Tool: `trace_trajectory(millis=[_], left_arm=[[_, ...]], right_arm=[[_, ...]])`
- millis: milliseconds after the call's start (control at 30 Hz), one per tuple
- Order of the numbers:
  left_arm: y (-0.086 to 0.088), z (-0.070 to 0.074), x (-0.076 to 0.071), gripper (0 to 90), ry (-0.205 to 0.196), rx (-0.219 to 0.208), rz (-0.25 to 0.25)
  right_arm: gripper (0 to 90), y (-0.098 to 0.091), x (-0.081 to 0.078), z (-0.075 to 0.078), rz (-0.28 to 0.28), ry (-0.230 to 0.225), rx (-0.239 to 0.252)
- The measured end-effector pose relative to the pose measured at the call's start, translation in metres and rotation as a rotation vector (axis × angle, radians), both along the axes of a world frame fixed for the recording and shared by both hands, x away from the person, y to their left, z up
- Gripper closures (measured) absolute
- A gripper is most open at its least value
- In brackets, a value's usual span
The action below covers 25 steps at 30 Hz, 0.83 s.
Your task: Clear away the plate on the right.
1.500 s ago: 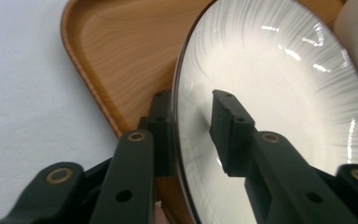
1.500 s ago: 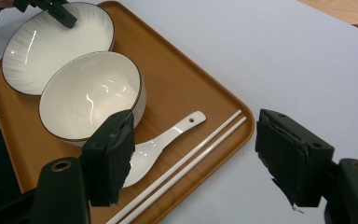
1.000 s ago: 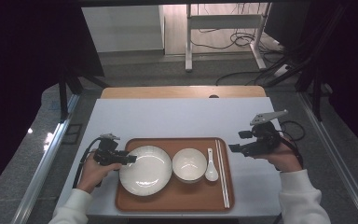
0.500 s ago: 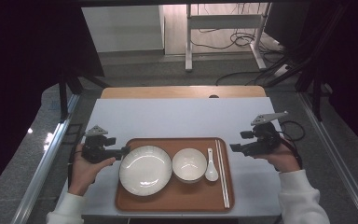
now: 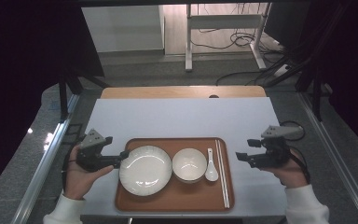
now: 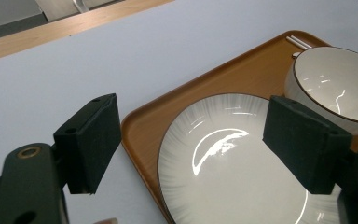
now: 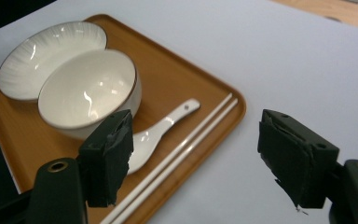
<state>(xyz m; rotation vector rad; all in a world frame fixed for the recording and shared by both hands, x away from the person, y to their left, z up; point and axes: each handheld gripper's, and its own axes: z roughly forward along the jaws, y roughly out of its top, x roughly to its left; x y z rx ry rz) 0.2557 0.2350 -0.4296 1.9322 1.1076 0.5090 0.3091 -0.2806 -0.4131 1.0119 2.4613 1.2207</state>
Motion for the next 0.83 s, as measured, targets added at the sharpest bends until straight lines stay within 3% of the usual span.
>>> trace_trajectory(millis=[133,233,667,833], left_arm=[[0.003,-0.001,-0.006,18.1,0.011,-0.002,0.010],[0.005,-0.002,-0.009,18.0,0.029,-0.008,0.008],[0.009,0.000,-0.008,17.8,0.047,-0.032,0.024],[0.008,-0.002,-0.006,17.2,0.060,-0.039,0.028]], right_arm=[[26.4,-0.014,-0.022,-0.010,-0.030,-0.002,-0.004],[26.4,-0.024,-0.027,-0.014,-0.058,-0.011,0.003],[26.4,-0.023,-0.016,-0.020,-0.037,-0.009,-0.013],[26.4,-0.026,-0.014,-0.019,-0.046,-0.019,0.008]])
